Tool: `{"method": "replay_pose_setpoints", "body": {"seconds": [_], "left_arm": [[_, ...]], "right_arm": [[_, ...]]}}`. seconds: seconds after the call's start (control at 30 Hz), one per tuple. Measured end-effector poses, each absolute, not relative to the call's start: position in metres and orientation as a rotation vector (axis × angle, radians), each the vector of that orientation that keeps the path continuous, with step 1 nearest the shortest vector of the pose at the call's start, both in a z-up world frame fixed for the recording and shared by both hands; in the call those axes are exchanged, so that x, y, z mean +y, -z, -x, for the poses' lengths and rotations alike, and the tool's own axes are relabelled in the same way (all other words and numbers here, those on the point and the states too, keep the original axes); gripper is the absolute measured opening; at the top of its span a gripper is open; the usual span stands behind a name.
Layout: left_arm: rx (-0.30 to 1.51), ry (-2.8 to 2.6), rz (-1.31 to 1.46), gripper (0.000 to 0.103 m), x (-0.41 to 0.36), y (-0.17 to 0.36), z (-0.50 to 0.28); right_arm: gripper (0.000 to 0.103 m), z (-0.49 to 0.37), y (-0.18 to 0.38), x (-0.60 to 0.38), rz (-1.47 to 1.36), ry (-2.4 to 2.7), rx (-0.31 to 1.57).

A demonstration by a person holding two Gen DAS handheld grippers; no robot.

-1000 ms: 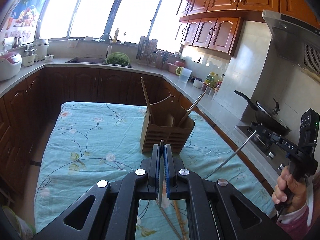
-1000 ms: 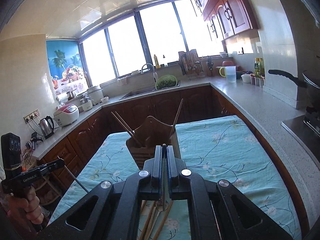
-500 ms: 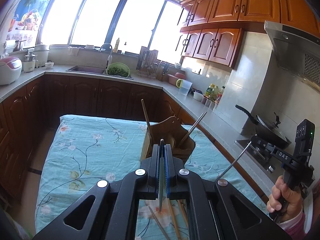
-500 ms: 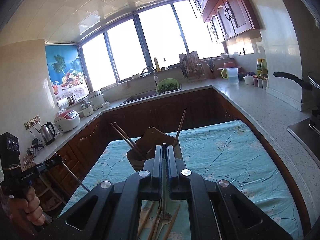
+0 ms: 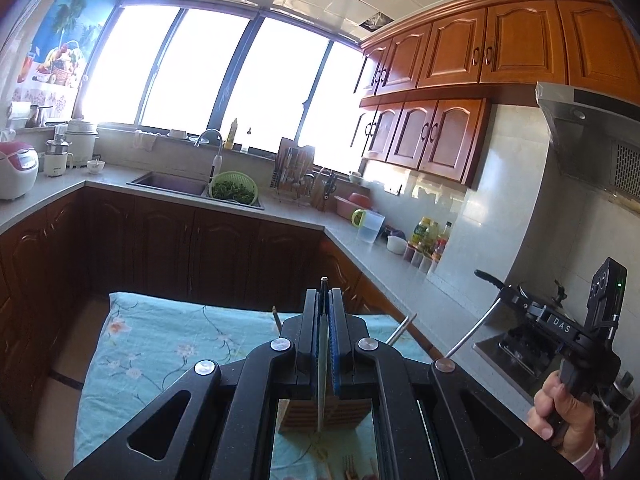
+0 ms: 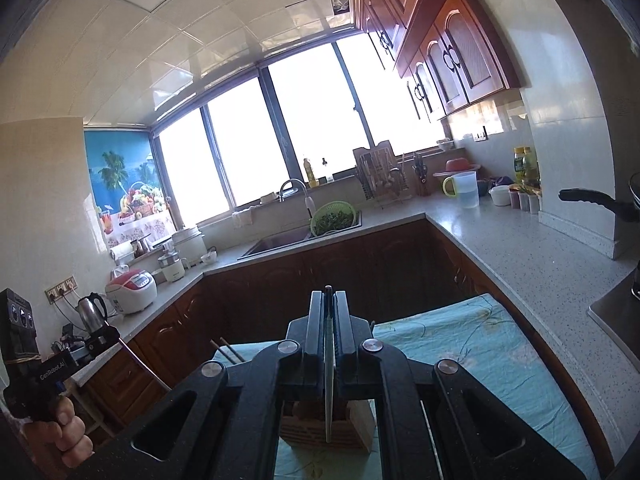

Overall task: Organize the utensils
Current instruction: 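Lift both metal chopsticks and carry them over the wooden holder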

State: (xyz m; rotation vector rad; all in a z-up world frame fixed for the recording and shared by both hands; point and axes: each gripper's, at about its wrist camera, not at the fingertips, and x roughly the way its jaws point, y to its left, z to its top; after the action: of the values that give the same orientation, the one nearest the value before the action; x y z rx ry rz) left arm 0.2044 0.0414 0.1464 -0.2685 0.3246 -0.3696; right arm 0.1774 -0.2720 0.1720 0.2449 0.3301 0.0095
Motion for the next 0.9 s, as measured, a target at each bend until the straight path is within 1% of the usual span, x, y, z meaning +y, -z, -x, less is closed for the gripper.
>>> {"method": "replay_pose_setpoints", "body": {"seconds": [0.17,0.43,0.7,0.9], "left_arm": [[0.318,0.331,0.296,0.002,0.033,-0.132,-0.247],[0.361,0.283,0.358,0.002,0.015,-0.081,-0.302],[0.431,0.269,0.338,0.002,-0.004,-0.047,-0.327],[0.498,0.271,0.337,0.003,-0.005,-0.036,-0.346]], "right_arm": [[0.004,-0.216,-0.168,-0.278,-0.254,0.003,0.338],[0.004,-0.249,-0.119,-0.284,-0.274,0.029,0.411],[0.004,-0.264,-0.074,-0.285,-0.303,0.035,0.494],[0.004,-0.266,-0.068,-0.283,-0.303,0.043,0.511]]}}
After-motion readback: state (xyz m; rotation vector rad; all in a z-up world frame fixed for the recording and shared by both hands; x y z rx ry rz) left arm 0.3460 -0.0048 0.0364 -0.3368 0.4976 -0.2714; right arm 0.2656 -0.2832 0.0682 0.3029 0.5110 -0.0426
